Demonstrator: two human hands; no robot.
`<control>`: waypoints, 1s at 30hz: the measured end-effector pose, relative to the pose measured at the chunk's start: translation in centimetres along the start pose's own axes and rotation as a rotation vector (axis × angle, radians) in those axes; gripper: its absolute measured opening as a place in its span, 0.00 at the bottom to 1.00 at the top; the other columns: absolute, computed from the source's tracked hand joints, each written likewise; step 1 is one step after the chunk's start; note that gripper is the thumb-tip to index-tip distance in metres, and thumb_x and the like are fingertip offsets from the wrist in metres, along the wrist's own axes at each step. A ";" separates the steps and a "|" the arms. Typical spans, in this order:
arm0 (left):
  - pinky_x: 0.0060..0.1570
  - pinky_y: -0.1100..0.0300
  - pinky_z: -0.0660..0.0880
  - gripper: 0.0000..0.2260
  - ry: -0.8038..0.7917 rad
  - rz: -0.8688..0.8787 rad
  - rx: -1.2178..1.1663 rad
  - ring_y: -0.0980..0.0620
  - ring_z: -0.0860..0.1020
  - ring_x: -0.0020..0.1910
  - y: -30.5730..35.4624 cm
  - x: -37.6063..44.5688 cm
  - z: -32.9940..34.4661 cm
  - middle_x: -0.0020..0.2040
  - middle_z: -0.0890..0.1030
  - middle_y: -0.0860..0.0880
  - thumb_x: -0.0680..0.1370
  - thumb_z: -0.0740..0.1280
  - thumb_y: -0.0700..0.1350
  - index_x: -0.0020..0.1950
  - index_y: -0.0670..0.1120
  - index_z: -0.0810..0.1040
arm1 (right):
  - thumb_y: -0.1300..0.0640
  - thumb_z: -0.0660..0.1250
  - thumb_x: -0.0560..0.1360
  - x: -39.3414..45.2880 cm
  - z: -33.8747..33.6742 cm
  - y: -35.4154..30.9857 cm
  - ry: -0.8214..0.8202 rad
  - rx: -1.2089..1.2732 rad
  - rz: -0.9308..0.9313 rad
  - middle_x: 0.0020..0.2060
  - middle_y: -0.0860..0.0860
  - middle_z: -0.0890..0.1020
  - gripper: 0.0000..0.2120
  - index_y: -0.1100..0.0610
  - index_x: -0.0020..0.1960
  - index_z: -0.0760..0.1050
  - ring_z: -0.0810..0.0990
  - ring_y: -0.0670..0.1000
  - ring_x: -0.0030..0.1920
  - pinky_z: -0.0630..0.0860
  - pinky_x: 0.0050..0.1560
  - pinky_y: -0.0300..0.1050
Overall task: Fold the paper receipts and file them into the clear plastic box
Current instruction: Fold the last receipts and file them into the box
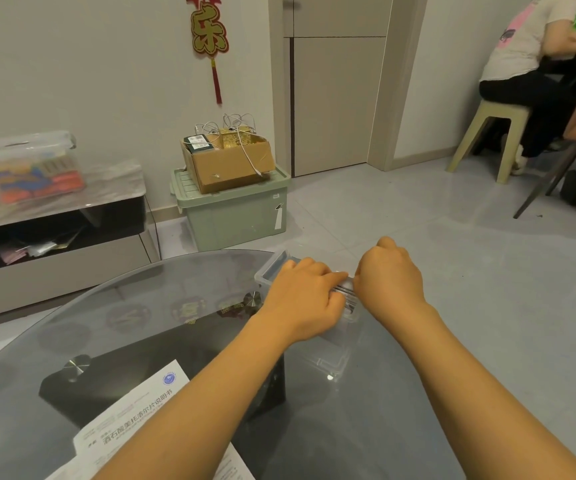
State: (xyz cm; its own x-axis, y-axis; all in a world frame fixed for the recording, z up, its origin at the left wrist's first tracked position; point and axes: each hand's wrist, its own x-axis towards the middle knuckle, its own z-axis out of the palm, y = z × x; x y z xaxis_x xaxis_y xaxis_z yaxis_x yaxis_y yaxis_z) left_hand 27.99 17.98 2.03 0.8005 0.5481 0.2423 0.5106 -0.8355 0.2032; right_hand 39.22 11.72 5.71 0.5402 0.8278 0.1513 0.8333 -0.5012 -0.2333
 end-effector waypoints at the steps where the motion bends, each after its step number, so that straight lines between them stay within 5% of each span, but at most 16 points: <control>1: 0.57 0.56 0.60 0.37 -0.011 -0.003 0.014 0.51 0.69 0.60 0.0 0.0 0.0 0.62 0.76 0.51 0.67 0.37 0.55 0.69 0.53 0.71 | 0.66 0.61 0.75 0.1 0.1 0.0 -0.008 -0.003 0.000 0.46 0.53 0.64 0.06 0.60 0.40 0.70 0.70 0.57 0.54 0.65 0.40 0.45; 7: 0.58 0.56 0.61 0.28 -0.023 -0.044 -0.055 0.51 0.71 0.58 0.1 0.0 -0.1 0.60 0.78 0.51 0.71 0.45 0.52 0.65 0.50 0.74 | 0.64 0.64 0.74 0.6 1.0 0.3 0.004 0.031 0.010 0.49 0.55 0.69 0.06 0.62 0.49 0.79 0.73 0.57 0.51 0.68 0.41 0.45; 16: 0.53 0.56 0.65 0.19 0.025 -0.109 -0.193 0.50 0.71 0.42 0.5 -0.1 -0.5 0.46 0.79 0.48 0.70 0.49 0.49 0.53 0.45 0.73 | 0.55 0.64 0.74 0.7 0.8 0.4 0.077 -0.190 -0.108 0.53 0.50 0.74 0.10 0.50 0.54 0.79 0.70 0.53 0.57 0.65 0.51 0.42; 21: 0.43 0.58 0.61 0.14 0.001 -0.148 -0.235 0.47 0.73 0.43 0.5 -0.1 -0.7 0.47 0.80 0.47 0.75 0.52 0.48 0.54 0.44 0.73 | 0.59 0.63 0.74 0.5 0.8 0.4 0.141 -0.109 -0.074 0.49 0.51 0.76 0.08 0.54 0.50 0.80 0.71 0.54 0.54 0.64 0.46 0.42; 26: 0.52 0.55 0.66 0.23 -0.059 -0.077 -0.146 0.50 0.74 0.47 0.6 0.1 -0.8 0.49 0.79 0.50 0.71 0.46 0.49 0.49 0.46 0.79 | 0.59 0.63 0.75 0.0 1.3 0.1 0.188 0.094 -0.115 0.46 0.52 0.77 0.09 0.57 0.48 0.82 0.72 0.53 0.51 0.62 0.43 0.40; 30: 0.56 0.54 0.65 0.27 -0.088 -0.092 -0.104 0.50 0.74 0.52 0.3 0.3 -0.6 0.54 0.79 0.50 0.71 0.44 0.50 0.55 0.51 0.81 | 0.59 0.63 0.74 0.2 0.9 0.1 0.106 -0.039 -0.124 0.46 0.51 0.79 0.09 0.54 0.48 0.81 0.73 0.52 0.52 0.64 0.43 0.40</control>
State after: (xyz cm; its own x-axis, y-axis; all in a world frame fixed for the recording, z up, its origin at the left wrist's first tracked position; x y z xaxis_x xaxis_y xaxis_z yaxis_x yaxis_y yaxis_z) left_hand 28.18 17.92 2.70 0.7786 0.6128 0.1348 0.5515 -0.7708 0.3188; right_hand 39.28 12.07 4.91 0.4406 0.8538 0.2773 0.8971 -0.4079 -0.1695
